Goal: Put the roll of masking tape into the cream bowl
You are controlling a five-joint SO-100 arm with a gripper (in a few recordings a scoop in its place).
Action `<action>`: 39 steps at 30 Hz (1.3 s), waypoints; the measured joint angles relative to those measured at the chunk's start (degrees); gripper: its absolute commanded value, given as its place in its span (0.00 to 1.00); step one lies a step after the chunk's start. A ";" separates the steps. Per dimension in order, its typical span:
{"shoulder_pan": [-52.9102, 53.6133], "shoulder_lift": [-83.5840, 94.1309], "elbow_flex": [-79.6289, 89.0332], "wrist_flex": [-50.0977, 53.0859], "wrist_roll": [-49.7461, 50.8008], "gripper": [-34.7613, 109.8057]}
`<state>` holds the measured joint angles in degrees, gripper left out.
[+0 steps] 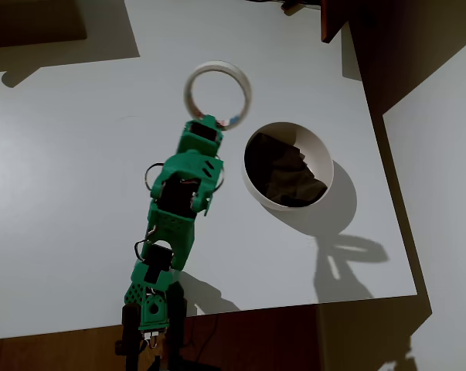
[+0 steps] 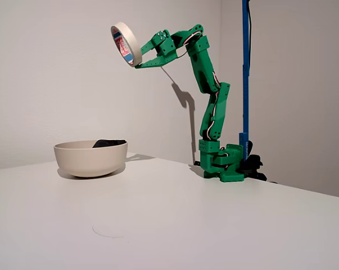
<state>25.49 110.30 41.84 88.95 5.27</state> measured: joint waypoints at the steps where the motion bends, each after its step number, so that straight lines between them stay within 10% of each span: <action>1: 2.02 -0.09 -0.09 -0.35 0.00 0.18; 14: 23.82 -20.13 -0.79 -10.90 -2.99 0.18; 39: 26.98 -49.39 -0.70 -13.62 -5.01 0.18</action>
<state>52.47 60.91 41.13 75.32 0.26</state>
